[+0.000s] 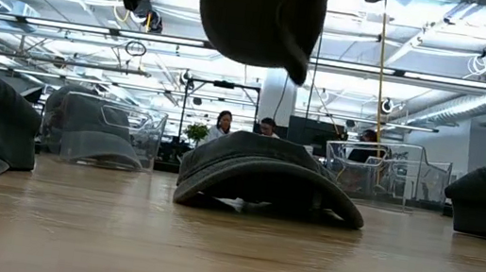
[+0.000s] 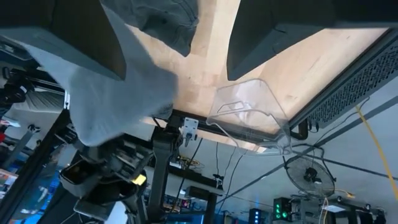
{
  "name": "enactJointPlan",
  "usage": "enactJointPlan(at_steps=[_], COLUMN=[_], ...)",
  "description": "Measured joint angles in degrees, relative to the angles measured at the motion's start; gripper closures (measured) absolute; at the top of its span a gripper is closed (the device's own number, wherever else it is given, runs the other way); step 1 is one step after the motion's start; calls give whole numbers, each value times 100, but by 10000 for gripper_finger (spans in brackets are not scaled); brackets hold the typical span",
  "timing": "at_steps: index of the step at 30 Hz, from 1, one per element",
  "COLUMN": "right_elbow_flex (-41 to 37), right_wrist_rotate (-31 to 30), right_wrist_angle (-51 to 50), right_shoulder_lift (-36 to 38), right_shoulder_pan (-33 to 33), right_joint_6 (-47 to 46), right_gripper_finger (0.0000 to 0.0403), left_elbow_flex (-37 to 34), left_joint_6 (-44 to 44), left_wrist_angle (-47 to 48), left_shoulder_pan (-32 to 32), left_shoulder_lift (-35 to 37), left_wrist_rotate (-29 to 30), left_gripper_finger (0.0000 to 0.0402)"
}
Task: Pick & Place hat
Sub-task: Put the blue cap into the left transparent bin
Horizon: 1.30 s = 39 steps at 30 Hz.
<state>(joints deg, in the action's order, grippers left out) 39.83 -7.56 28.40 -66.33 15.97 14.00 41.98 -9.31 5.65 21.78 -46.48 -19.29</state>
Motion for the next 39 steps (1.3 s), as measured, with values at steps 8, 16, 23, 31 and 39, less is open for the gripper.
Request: enactJointPlan(at_steps=[8, 16, 23, 31, 39], right_elbow_flex=[0, 0, 0, 0, 0], right_wrist_rotate=[-1072, -818, 1695, 5540, 7010], right_wrist_angle=[49, 224, 733, 1748, 2527], right_shoulder_lift=[22, 21, -7, -293, -279], right_shoulder_pan=[-589, -1616, -2543, -3366, -3395], right_joint_6=[1098, 1649, 1417, -714, -1640], right_gripper_finger=[403, 403, 403, 403, 403], left_elbow_flex=[0, 0, -1, 0, 0], left_joint_6=[-19, -113, -403, -813, -2354], left_wrist_angle=[-88, -60, -63, -160, -1649], left_shoulder_pan=[-2, -2, 1, 0, -551], left_shoulder_lift=[-2, -81, -508, -1407, -2424], left_wrist_rotate=[0, 419, 1003, 414, -913], left_gripper_finger=[117, 117, 117, 117, 117])
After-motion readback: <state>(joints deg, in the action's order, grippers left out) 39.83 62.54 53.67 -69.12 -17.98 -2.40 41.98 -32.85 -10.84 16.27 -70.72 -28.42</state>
